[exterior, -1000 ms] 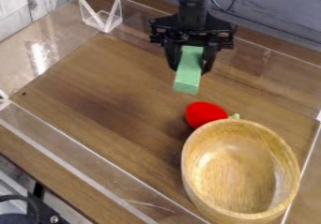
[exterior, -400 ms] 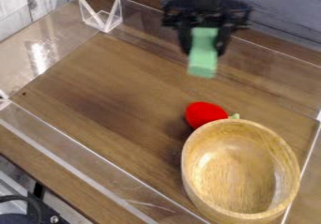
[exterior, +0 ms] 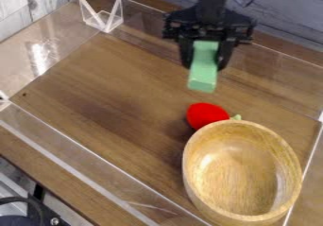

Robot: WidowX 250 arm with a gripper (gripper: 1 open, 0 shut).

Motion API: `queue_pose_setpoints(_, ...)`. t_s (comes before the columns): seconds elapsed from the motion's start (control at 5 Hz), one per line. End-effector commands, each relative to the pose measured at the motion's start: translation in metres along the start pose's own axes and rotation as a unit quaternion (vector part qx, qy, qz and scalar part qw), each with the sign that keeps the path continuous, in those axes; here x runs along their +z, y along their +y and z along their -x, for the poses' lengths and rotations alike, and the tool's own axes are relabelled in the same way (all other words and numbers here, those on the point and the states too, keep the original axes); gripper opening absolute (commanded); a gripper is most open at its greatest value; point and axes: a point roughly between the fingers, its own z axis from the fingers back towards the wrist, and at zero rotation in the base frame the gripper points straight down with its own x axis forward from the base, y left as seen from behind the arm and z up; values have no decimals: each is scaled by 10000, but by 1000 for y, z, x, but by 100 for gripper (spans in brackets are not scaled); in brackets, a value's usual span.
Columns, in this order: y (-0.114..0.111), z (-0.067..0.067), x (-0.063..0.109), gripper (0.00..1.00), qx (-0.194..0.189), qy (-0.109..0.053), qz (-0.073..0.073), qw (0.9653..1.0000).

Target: Remove the green block from the brown bowl and put it on the table

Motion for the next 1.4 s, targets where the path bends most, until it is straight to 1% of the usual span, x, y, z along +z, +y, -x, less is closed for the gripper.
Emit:
queue_pose_setpoints(0.0, 23, 2, 23, 0, -101, -285, 31, 9995)
queue_pose_setpoints(0.2, 41, 1, 25, 0, -225, -313, -43, 9992)
queue_pose_setpoints(0.4, 57, -2, 22, 0, -396, -343, -35, 9986)
queue_pose_setpoints(0.6, 72, -4, 7, 0, -796, -344, 12, 9962)
queue_pose_setpoints(0.8, 82, -8, -6, 0, -1156, -340, 76, 9927)
queue_pose_setpoints(1.0, 92, -6, -12, 0, -1167, -282, 58, 9927)
queue_pose_setpoints(1.2, 98, -3, -17, 100, -1151, -221, 99, 9931)
